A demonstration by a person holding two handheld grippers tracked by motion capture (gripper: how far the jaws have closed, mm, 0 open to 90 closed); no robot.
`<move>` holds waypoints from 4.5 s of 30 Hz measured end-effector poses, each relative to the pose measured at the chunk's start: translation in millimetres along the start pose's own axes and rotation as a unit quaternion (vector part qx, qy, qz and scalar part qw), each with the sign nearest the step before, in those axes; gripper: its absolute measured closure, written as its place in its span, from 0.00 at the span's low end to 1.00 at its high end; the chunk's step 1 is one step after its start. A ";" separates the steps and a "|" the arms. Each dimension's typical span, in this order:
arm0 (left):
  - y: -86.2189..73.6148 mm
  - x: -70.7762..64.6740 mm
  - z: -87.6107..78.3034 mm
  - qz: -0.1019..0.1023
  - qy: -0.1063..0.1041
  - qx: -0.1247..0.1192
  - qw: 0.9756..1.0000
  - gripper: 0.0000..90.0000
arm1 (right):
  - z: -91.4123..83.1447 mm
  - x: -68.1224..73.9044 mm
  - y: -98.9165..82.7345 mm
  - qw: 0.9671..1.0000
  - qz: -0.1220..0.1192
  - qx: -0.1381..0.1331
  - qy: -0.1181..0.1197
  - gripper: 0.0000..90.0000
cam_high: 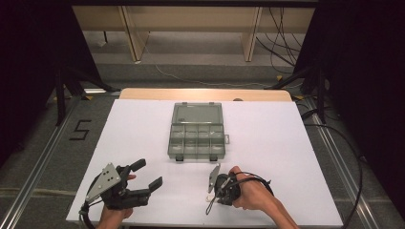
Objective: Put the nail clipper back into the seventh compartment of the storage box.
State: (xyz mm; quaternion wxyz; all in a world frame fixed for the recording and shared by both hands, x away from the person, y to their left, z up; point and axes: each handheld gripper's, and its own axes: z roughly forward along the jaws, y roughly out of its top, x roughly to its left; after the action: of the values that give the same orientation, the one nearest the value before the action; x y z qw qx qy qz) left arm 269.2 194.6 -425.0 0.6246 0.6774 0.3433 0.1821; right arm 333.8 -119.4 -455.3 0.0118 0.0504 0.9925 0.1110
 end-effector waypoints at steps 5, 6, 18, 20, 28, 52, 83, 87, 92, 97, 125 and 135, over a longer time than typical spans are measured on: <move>0.0 0.0 0.1 0.000 0.001 0.000 1.000 0.17 | -13.8 -5.8 -1.5 0.998 0.039 -0.045 -0.007 0.86; 0.0 0.0 0.1 0.000 0.001 0.001 1.000 0.17 | -15.3 -8.2 -2.1 0.998 0.042 -0.056 -0.008 0.86; 0.2 0.3 -0.4 0.000 0.001 -0.001 1.000 0.17 | -27.6 -27.2 2.1 0.991 0.088 -0.098 -0.030 0.86; 0.1 0.2 -0.2 0.000 0.001 0.000 1.000 0.17 | -30.2 -30.9 5.6 0.989 0.093 -0.103 -0.041 0.86; 0.2 0.5 -0.5 0.000 0.001 -0.001 1.000 0.17 | -35.4 -40.8 10.6 0.985 0.110 -0.119 -0.062 0.86; 0.2 0.6 -0.5 -0.001 0.000 -0.001 1.000 0.17 | -43.2 -76.4 17.1 0.962 0.184 -0.172 -0.105 0.86; 0.7 0.4 -1.1 -0.001 -0.001 -0.004 1.000 0.17 | -25.3 -106.5 37.1 0.942 0.247 -0.196 -0.115 0.86; 0.7 0.9 -1.4 -0.003 0.001 -0.005 1.000 0.17 | -24.4 -107.8 39.5 0.940 0.252 -0.202 -0.115 0.86; 1.0 0.4 -1.7 0.001 0.001 -0.003 1.000 0.17 | -19.5 -111.4 41.6 0.937 0.261 -0.201 -0.116 0.86; 1.0 1.1 -2.1 -0.002 0.001 -0.005 1.000 0.17 | -15.5 -113.6 42.3 0.937 0.268 -0.197 -0.107 0.86; 0.9 0.7 -2.1 0.000 0.002 -0.003 1.000 0.17 | -36.0 -103.0 36.2 0.926 0.252 -0.236 -0.149 0.44; 0.7 0.6 -1.6 -0.002 0.001 -0.004 1.000 0.17 | -43.4 -97.6 33.9 0.925 0.246 -0.243 -0.157 0.38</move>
State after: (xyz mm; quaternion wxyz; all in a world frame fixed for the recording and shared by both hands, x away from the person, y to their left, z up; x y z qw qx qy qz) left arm 268.7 196.2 -424.2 0.6269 0.6743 0.3445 0.1834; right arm 432.6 -106.0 -404.3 0.1520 0.3054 0.8770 0.3385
